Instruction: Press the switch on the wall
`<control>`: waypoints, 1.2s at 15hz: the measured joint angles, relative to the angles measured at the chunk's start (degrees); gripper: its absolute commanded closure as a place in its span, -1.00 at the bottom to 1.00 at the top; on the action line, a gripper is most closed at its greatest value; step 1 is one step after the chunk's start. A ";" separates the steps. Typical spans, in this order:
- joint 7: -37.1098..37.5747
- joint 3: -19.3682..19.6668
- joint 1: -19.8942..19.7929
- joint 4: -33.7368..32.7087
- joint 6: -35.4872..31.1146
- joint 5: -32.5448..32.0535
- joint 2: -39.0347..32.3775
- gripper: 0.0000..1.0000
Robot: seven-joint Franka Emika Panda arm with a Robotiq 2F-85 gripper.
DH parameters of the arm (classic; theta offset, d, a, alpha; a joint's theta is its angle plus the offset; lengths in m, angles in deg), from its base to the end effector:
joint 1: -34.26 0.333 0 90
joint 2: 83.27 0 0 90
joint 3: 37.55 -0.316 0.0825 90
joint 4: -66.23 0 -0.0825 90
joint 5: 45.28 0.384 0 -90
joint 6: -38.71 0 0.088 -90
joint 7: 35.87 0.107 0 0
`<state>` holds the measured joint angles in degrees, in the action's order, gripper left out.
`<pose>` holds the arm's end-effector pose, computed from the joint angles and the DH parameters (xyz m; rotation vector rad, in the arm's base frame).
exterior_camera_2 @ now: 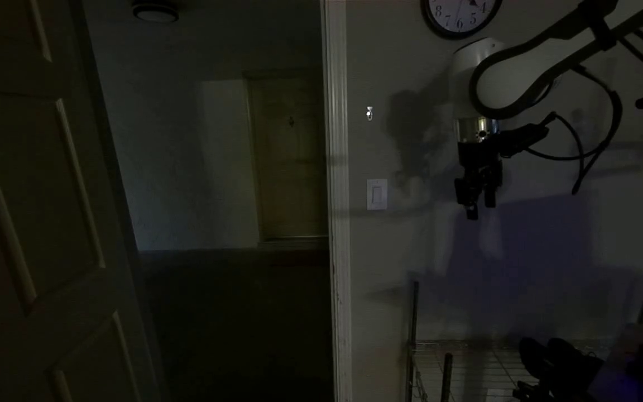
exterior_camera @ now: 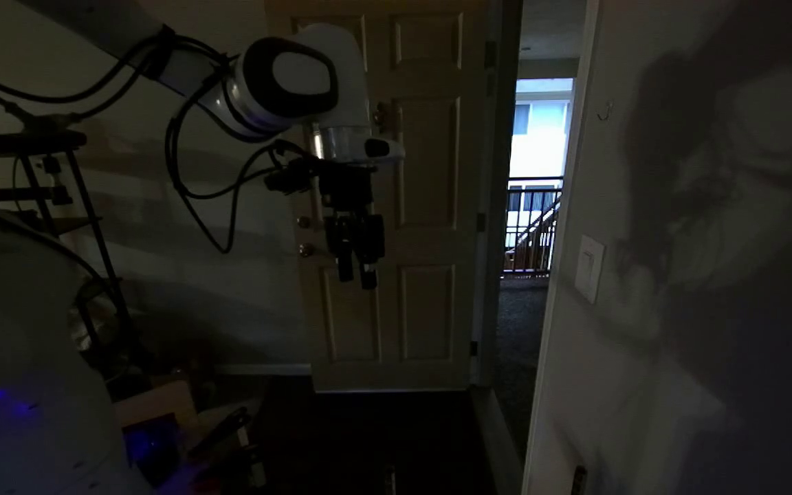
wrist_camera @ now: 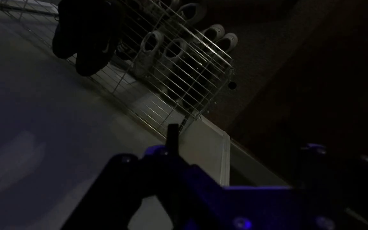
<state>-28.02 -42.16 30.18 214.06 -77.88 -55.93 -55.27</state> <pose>0.3811 -0.0072 0.4202 2.9349 -0.0732 -0.0670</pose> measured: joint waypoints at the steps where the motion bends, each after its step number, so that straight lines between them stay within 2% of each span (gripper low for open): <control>1: 0.00 0.09 0.00 0.00 -1.31 -0.06 -0.22 0.21; 6: 0.01 0.67 -0.18 -0.39 -13.63 -0.12 -5.07 0.86; 7: 0.16 0.71 -0.25 -0.64 -16.35 -0.16 -6.67 0.90; 10: 2.40 0.72 -0.37 -1.76 -23.22 -1.00 -11.25 1.00; 15: 8.37 0.71 -0.38 -5.56 -29.34 -1.60 -18.23 0.91; 18: 14.14 0.91 -0.54 -8.66 -34.12 -5.49 -22.69 0.91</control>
<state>-13.87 -41.25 29.64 205.40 -112.00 -61.42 -77.96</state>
